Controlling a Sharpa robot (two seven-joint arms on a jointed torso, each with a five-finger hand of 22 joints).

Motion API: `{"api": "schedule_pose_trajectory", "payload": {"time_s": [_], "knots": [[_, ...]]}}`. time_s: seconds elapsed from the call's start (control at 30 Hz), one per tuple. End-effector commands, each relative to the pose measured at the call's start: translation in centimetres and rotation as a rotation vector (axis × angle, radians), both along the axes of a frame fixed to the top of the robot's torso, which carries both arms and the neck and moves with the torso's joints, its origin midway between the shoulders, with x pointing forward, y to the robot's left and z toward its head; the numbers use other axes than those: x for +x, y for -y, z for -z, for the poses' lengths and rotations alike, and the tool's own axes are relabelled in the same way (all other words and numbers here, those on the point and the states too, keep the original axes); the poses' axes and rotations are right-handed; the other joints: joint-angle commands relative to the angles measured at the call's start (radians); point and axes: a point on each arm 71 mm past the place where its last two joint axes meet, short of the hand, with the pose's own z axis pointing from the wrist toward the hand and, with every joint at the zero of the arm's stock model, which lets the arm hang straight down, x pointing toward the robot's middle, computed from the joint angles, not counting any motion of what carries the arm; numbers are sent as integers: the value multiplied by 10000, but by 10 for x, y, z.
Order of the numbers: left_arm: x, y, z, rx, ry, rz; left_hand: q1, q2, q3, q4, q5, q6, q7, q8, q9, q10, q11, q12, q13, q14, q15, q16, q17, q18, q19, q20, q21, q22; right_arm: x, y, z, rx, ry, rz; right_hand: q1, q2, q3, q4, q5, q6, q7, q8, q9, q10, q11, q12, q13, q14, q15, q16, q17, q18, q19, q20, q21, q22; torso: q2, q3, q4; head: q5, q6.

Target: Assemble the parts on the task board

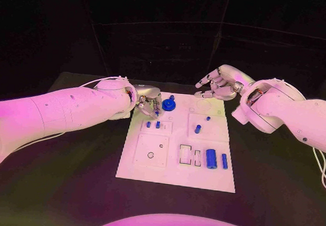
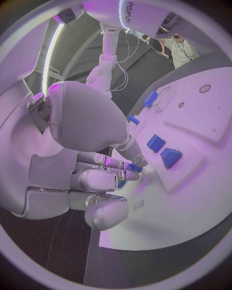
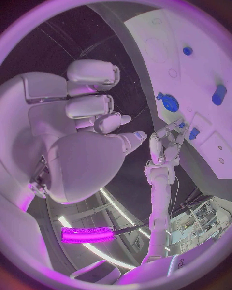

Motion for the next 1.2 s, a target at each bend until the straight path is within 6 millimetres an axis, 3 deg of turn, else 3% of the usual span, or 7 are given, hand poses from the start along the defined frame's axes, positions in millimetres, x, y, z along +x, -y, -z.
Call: {"api": "schedule_pose_trajectory", "payload": {"time_s": [0.03,0.5,0.77,0.97,1.03,1.1,1.2], "knots": [[0,0,1,111,-160,-67,-60,-63,-72,0,37,-145,-1,-34,-28,-95,8,-60,-16,23,68,44,-27,-181,-17,62,11,19,0,-1,-1,13,17,-81,31,108,-41,-15,54,101,0,31,-1,-49,-27,-13,6,474,-83,-59,2,125,-76,-11,-43,-3,-3,1,1,-7,-7],[1,-1,0,36,-58,-57,-159,-190,-148,5,35,-331,3,-26,-85,-344,65,-207,-56,-1,112,34,-145,-168,-42,109,-38,-2,0,-1,-1,9,20,-64,35,109,-42,-16,55,102,0,31,-2,-54,-27,-21,-1,473,-84,-64,-3,126,-80,-12,-47,-9,-7,-4,12,-19,-13],[1,-9,-2,-50,140,-204,-256,-416,-587,17,46,-1189,72,-28,-148,-1204,192,-261,-112,-44,214,11,-352,-75,-168,204,-497,-384,2,3,-1,-41,8,50,54,102,-55,-24,54,90,1,25,-7,-147,-27,-172,-132,458,-86,-111,-72,143,-129,-14,-89,-81,-16,-7,27,-40,14],[0,-24,-4,-263,290,-489,-132,-352,-957,-4,48,-1421,113,-23,-143,-1661,260,-241,-109,-56,267,33,-434,-8,-233,260,-851,-681,7,12,2,-472,18,245,412,178,59,-91,56,42,11,5,-9,-2372,-44,-4163,-3473,187,-108,-860,-1059,350,-777,-38,-664,-1015,-22,-10,24,-56,46],[0,-29,-5,-398,313,-603,-106,-332,-1018,-6,51,-1468,122,-26,-145,-1719,270,-240,-109,-56,272,39,-445,0,-237,268,-900,-722,9,15,3,-720,60,280,711,231,247,-161,-19,173,-4,56,3,-2640,-36,-5098,-4270,41,-116,-1350,-1674,425,-1013,-70,-920,-1389,-21,-12,27,-65,47],[-1,-37,-8,-707,367,-792,-76,-300,-1064,-8,56,-1486,142,-19,-142,-1759,278,-234,-108,-61,279,38,-472,15,-251,274,-976,-788,13,19,5,-1146,152,303,1064,95,539,-223,-205,414,-8,98,-6,-2580,-36,-6461,-5617,-16,-108,-1877,-2260,482,-1170,-78,-1197,-1735,-13,-10,20,-66,89],[-2,-49,-13,-1523,394,-1107,-20,-188,-1108,2,75,-1379,186,38,-118,-1666,284,-147,-79,-66,286,48,-492,36,-273,285,-1097,-889,16,22,7,-1792,370,251,1307,100,796,-285,-334,689,-16,185,20,-2931,-4,-7283,-6321,-7,-114,-2031,-2428,500,-1202,-66,-1286,-1847,-10,-8,10,-98,132]]}}
